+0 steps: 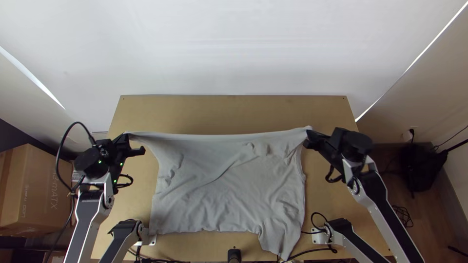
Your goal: Fold the t-shirt
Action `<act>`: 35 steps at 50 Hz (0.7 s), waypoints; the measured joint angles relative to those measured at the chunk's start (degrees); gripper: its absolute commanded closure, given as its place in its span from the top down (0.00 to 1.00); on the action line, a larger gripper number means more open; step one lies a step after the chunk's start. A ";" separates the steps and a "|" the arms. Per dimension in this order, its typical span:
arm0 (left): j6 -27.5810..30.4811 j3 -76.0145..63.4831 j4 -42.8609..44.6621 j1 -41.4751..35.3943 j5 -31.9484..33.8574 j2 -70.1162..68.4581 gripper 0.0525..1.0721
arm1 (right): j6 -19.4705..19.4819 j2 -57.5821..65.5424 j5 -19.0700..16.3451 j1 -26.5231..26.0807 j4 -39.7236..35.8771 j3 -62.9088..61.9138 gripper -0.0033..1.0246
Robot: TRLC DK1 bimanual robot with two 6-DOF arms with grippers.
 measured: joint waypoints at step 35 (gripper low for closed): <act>-1.22 17.62 18.69 -1.66 0.31 49.75 0.02 | 0.87 46.82 0.04 -4.94 19.23 15.26 0.03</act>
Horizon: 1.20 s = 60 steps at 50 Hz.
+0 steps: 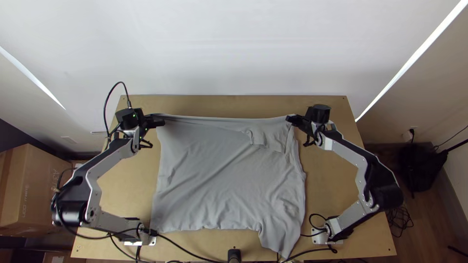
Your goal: Fold the t-shirt
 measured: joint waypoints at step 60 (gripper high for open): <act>-4.96 20.22 -9.07 0.00 2.67 13.79 0.02 | 0.42 15.43 -0.20 -2.14 -10.99 24.68 0.03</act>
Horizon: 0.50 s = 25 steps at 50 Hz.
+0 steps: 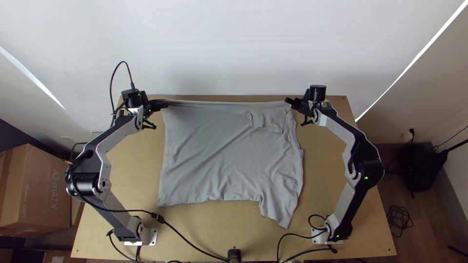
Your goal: Fold the t-shirt
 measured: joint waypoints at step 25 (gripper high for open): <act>-1.27 -15.39 0.72 0.00 0.39 -8.63 0.02 | 0.00 -10.95 0.04 0.44 -0.55 -13.16 0.03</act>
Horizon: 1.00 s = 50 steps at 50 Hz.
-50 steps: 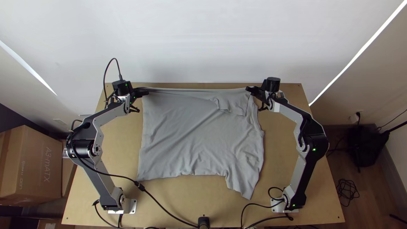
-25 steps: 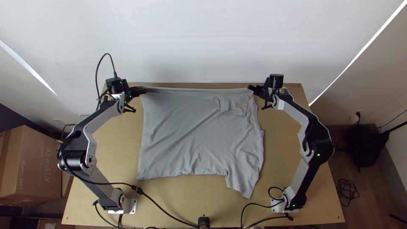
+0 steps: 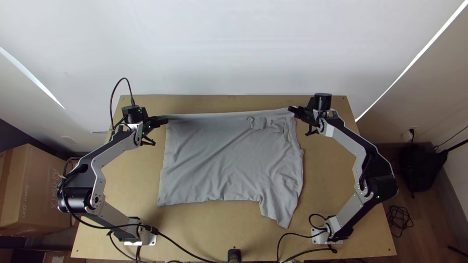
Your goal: Fold the t-shirt
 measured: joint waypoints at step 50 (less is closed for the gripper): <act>-0.76 -12.90 -2.49 2.71 -0.24 -7.54 0.94 | 5.35 -15.13 -2.05 -1.79 -7.41 -17.66 0.86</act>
